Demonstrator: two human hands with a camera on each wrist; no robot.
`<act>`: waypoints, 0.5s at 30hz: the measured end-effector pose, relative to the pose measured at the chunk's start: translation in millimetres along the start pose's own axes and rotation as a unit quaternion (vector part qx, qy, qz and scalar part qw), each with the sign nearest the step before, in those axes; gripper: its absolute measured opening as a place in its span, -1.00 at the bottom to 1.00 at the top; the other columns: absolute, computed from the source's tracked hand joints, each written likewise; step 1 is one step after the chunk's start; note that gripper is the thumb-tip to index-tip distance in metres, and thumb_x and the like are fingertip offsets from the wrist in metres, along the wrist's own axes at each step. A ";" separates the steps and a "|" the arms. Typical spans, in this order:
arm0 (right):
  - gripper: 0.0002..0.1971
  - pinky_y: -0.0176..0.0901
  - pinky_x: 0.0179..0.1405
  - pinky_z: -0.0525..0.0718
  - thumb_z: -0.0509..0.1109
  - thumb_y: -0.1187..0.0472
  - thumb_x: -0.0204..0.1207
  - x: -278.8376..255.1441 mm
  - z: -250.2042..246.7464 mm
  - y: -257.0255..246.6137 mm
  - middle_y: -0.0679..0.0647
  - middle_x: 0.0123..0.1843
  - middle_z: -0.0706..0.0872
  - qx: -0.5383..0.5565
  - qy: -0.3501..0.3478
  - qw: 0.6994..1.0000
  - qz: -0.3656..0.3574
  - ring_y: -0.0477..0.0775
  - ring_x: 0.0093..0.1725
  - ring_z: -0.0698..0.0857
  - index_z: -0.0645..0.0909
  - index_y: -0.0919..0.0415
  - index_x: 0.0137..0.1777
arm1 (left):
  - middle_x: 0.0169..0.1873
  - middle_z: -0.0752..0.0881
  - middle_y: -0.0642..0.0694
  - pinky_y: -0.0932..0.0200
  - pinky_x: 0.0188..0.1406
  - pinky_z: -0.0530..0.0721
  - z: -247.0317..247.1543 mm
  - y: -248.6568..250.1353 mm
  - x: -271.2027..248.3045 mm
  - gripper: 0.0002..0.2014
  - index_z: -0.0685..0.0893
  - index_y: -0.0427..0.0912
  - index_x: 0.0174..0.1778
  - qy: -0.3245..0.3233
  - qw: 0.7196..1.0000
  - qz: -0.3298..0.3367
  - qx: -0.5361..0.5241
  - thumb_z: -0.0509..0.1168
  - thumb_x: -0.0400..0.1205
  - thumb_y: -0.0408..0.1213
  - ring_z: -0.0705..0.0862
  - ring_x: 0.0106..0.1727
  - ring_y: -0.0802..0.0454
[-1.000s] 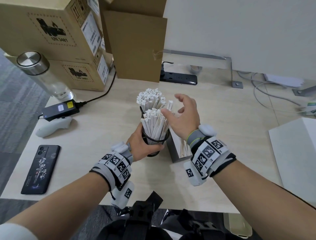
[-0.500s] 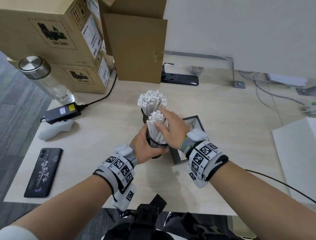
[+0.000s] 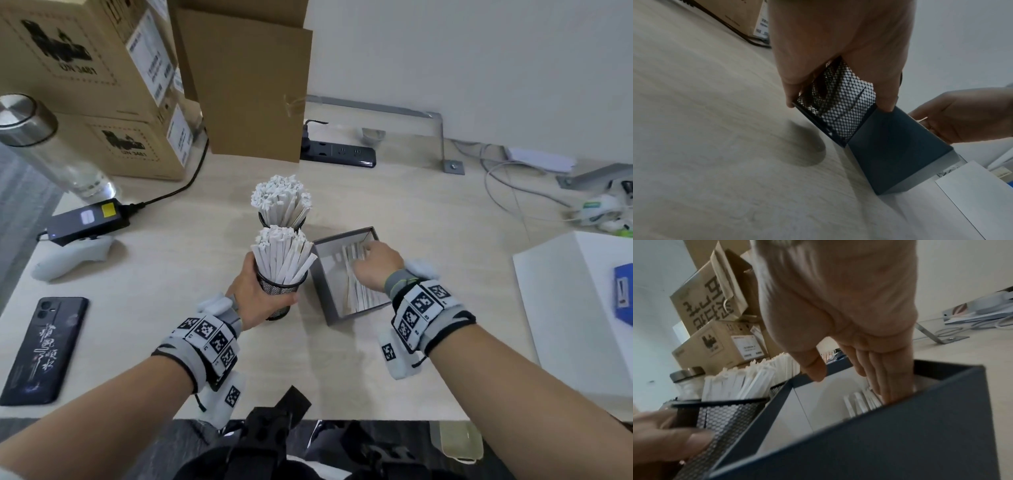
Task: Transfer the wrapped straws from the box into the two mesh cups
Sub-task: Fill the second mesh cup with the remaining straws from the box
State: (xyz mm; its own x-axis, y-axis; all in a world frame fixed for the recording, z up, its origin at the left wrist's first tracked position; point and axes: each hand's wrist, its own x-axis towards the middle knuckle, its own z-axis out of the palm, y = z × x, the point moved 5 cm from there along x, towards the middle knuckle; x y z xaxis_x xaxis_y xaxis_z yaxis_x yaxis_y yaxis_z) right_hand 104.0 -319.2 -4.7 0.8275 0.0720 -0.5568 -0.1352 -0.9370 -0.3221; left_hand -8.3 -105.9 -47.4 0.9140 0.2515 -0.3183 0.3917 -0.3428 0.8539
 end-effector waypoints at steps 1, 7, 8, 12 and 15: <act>-0.57 -0.10 0.05 0.64 0.29 -0.01 0.50 2.1 8.2 0.2 0.12 0.21 0.68 -0.018 -0.021 1.000 0.013 0.25 0.09 0.67 0.53 0.16 0.32 | 0.14 0.56 0.19 0.22 0.10 0.50 0.8 0.5 -0.1 -0.08 0.28 -0.05 0.47 -0.002 1.000 0.002 0.001 0.68 0.29 -0.17 0.57 0.16 0.13; -0.54 -0.09 0.07 0.67 0.26 -0.05 0.60 10.3 35.5 5.2 0.19 0.19 0.71 -0.128 -0.048 0.990 0.044 0.25 0.16 0.72 0.56 0.37 0.23 | 0.19 0.59 0.17 0.16 0.18 0.53 1.2 -2.0 -3.6 -0.05 0.28 -0.01 0.47 -0.009 1.000 0.014 0.017 0.69 0.24 -0.09 0.58 0.21 0.11; -0.55 -0.06 0.09 0.63 0.30 -0.04 0.58 11.6 37.2 6.0 0.20 0.22 0.70 -0.118 -0.033 0.992 0.035 0.26 0.21 0.69 0.56 0.35 0.24 | 0.19 0.59 0.18 0.16 0.19 0.53 0.9 -2.5 -3.6 -0.05 0.29 0.00 0.47 -0.009 1.000 0.014 0.018 0.69 0.24 -0.10 0.59 0.21 0.11; -0.58 0.02 0.16 0.56 0.40 0.12 0.52 17.5 50.0 8.9 0.30 0.32 0.64 -0.074 -0.023 0.997 0.010 0.32 0.30 0.61 0.57 0.33 0.32 | 0.15 0.58 0.22 0.20 0.15 0.50 0.2 -3.7 -6.8 -0.03 0.30 -0.01 0.46 -0.009 1.000 0.008 0.007 0.70 0.19 -0.07 0.59 0.19 0.13; -0.55 0.01 0.16 0.56 0.43 0.16 0.49 19.4 53.6 11.1 0.30 0.33 0.62 -0.062 -0.026 0.998 0.013 0.31 0.31 0.61 0.56 0.33 0.33 | 0.12 0.57 0.25 0.23 0.13 0.49 1.0 -4.7 -8.9 -0.02 0.30 0.00 0.45 -0.009 1.000 0.001 -0.001 0.62 0.14 0.02 0.58 0.18 0.15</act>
State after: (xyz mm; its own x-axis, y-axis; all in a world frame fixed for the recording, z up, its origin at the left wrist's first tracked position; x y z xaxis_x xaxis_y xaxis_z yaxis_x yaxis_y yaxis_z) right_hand 89.4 -309.9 -60.1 0.7949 0.0610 -0.6037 -0.0862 -0.9735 -0.2118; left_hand -18.2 -107.4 -49.0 0.9162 0.2348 -0.3246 0.3904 -0.3413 0.8551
